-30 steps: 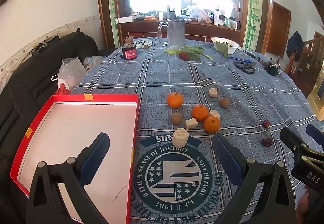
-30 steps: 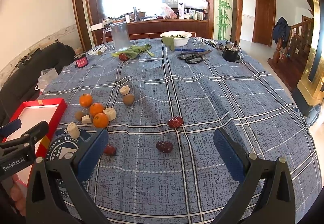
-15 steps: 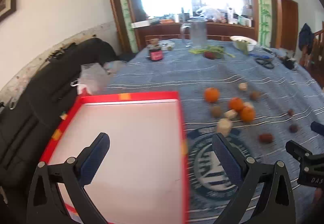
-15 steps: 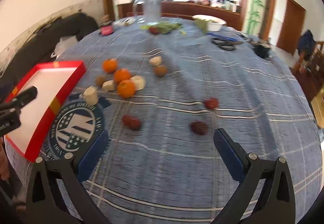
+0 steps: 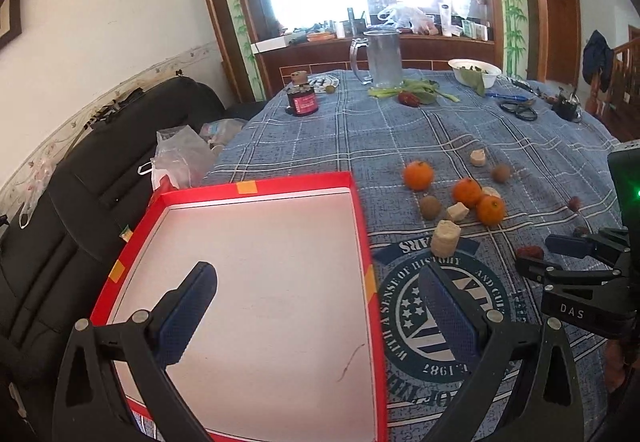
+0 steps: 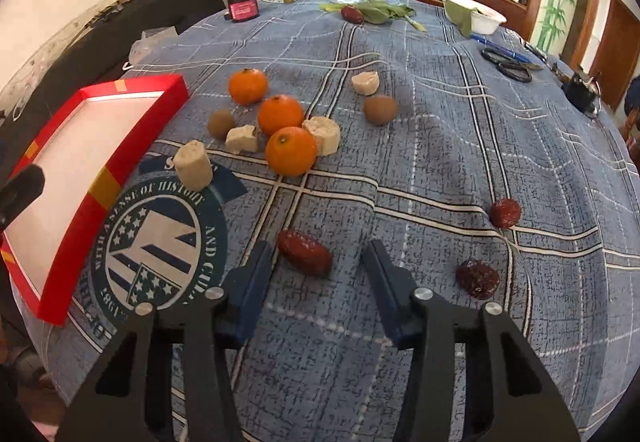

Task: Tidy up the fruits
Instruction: 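Grasp a red date with the right gripper while the left gripper grasps a beige cake chunk, then carry both items over the tray and open both grippers to drop them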

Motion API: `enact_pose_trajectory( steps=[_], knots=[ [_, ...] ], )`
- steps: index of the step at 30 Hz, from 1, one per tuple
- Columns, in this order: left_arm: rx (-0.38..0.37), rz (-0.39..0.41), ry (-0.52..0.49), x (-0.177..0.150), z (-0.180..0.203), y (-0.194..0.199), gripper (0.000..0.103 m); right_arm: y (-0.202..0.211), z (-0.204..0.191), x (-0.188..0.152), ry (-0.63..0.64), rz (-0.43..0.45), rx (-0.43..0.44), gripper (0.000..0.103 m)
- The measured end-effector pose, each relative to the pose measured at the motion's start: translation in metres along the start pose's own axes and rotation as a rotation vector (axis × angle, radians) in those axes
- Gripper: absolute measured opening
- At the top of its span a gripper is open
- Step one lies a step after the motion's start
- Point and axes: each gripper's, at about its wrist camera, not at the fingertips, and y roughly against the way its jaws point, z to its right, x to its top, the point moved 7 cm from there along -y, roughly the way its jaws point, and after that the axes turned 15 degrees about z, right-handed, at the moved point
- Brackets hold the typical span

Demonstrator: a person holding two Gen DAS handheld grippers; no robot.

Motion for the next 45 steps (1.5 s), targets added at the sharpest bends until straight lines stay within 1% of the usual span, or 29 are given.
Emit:
enact_pose_trajectory(
  steps=[1,3,4,10,12,14,18,20,21,23,24,25,29,31,32,34,35,37,43,45],
  knots=[
    [-0.003,-0.002,-0.005,0.000,0.001,-0.001,0.101,0.002,0.001,0.001,-0.006,0.002,0.003,0.043],
    [-0.011,-0.005,-0.013,0.000,0.005,-0.002,0.101,0.004,0.005,0.002,-0.023,0.006,0.011,0.028],
    [-0.014,-0.006,-0.017,0.001,0.008,-0.003,0.101,0.005,0.008,0.003,-0.041,0.008,0.018,0.025],
    [-0.044,-0.039,-0.037,0.000,0.026,-0.013,0.101,0.001,0.023,0.003,-0.192,0.027,0.126,0.024],
    [-0.058,-0.047,-0.048,0.000,0.035,-0.016,0.101,0.002,0.030,0.004,-0.267,0.051,0.176,0.024],
    [-0.068,-0.057,-0.060,-0.001,0.043,-0.019,0.101,0.005,0.041,0.008,-0.297,0.087,0.144,0.024],
    [-0.083,-0.083,-0.078,-0.001,0.057,-0.030,0.100,0.015,0.050,0.016,-0.335,0.161,0.133,0.024],
    [-0.089,-0.095,-0.083,0.001,0.063,-0.037,0.098,0.018,0.051,0.018,-0.342,0.185,0.125,0.024],
    [-0.092,-0.101,-0.084,0.002,0.066,-0.041,0.095,0.019,0.052,0.018,-0.350,0.189,0.123,0.024],
    [-0.107,-0.120,-0.086,0.002,0.073,-0.048,0.092,0.020,0.056,0.018,-0.369,0.192,0.128,0.024],
    [-0.110,-0.133,-0.088,0.001,0.076,-0.052,0.088,0.018,0.056,0.019,-0.379,0.193,0.129,0.024],
    [-0.113,-0.140,-0.088,0.000,0.078,-0.054,0.082,0.020,0.058,0.018,-0.383,0.194,0.129,0.024],
    [-0.136,-0.167,-0.083,-0.005,0.086,-0.062,0.073,0.022,0.057,0.016,-0.377,0.191,0.129,0.024],
    [-0.142,-0.182,-0.080,-0.007,0.088,-0.066,0.063,0.021,0.056,0.015,-0.370,0.184,0.132,0.024],
    [-0.147,-0.188,-0.076,-0.009,0.089,-0.068,0.060,0.020,0.055,0.015,-0.366,0.182,0.132,0.024],
    [-0.155,-0.204,-0.068,-0.011,0.090,-0.073,0.050,0.020,0.055,0.015,-0.364,0.181,0.131,0.024],
    [-0.160,-0.211,-0.063,-0.013,0.091,-0.075,0.048,0.019,0.055,0.015,-0.364,0.178,0.132,0.024],
    [-0.182,-0.223,-0.046,-0.015,0.093,-0.077,0.039,0.018,0.055,0.014,-0.365,0.174,0.129,0.024],
    [-0.225,-0.221,-0.013,-0.018,0.094,-0.075,0.028,0.013,0.056,0.012,-0.378,0.157,0.137,0.024],
    [-0.231,-0.218,-0.008,-0.018,0.094,-0.073,0.026,0.012,0.056,0.012,-0.380,0.154,0.140,0.024]
  ],
)
